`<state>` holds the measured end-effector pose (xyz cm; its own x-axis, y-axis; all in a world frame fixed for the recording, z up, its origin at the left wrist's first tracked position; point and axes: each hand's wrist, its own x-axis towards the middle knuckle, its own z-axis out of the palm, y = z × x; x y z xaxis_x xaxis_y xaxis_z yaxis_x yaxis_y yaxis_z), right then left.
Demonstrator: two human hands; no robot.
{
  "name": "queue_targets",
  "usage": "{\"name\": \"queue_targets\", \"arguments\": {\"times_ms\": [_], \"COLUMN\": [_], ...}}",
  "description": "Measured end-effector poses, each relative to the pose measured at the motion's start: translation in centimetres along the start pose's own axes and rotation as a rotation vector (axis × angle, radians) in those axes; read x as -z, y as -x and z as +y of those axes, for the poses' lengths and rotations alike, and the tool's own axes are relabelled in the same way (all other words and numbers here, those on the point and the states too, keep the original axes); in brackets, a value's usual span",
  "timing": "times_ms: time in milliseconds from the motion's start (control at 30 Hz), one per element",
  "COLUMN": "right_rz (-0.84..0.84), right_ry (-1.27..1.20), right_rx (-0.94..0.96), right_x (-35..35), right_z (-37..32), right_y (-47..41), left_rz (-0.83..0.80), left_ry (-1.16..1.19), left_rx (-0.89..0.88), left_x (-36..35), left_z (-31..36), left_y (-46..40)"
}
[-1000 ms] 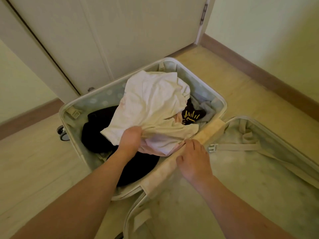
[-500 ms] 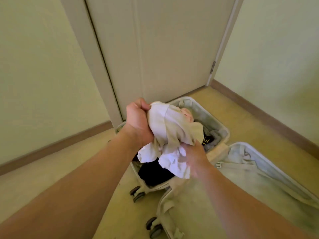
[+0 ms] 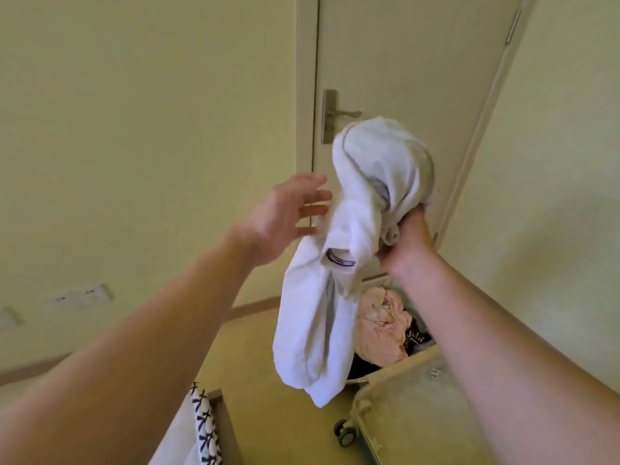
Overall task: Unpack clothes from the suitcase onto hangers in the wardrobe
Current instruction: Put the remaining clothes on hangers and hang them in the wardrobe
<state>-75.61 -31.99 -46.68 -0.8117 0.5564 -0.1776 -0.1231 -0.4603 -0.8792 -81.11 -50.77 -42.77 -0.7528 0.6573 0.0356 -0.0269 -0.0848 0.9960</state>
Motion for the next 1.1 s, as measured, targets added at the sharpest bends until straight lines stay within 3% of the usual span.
{"name": "queue_targets", "arguments": {"times_ms": [167, 400, 600, 733, 833, 900, 967, 1100], "right_rz": [-0.297, -0.527, -0.689, -0.427, -0.371, -0.447, -0.631, -0.947], "right_ry": [-0.102, 0.121, 0.177, 0.575, 0.853, 0.877, 0.897, 1.066], "right_rx": [-0.075, -0.218, -0.323, -0.344, -0.242, -0.197, -0.267, -0.396], "right_x": [-10.2, -20.3, -24.7, -23.3, -20.7, -19.3, -18.7, -18.4], "right_z": [-2.4, 4.9, 12.9, 20.9, 26.1, 28.3, 30.0, 32.9], "right_y": [13.2, 24.3, 29.1, 29.0, 28.6, 30.1, 32.5, 36.6], "left_rz": [0.005, 0.161, 0.624, 0.88, 0.918, 0.888, 0.863, 0.934], "left_ry": [-0.24, -0.491, -0.428, -0.353, -0.372, -0.395, -0.369, -0.128], "left_rx": [-0.098, -0.092, -0.152, -0.052, 0.092, 0.208, 0.284, 0.316], "left_x": [4.5, 11.5, 16.8, 19.4, 21.2, 21.9, 22.4, 23.0], "left_z": [7.7, 10.1, 5.9, 1.7, -2.9, -6.1, -9.1, -13.5], "left_y": [14.1, 31.5, 39.5, 42.4, 43.5, 44.1, 44.7, 45.8]}}
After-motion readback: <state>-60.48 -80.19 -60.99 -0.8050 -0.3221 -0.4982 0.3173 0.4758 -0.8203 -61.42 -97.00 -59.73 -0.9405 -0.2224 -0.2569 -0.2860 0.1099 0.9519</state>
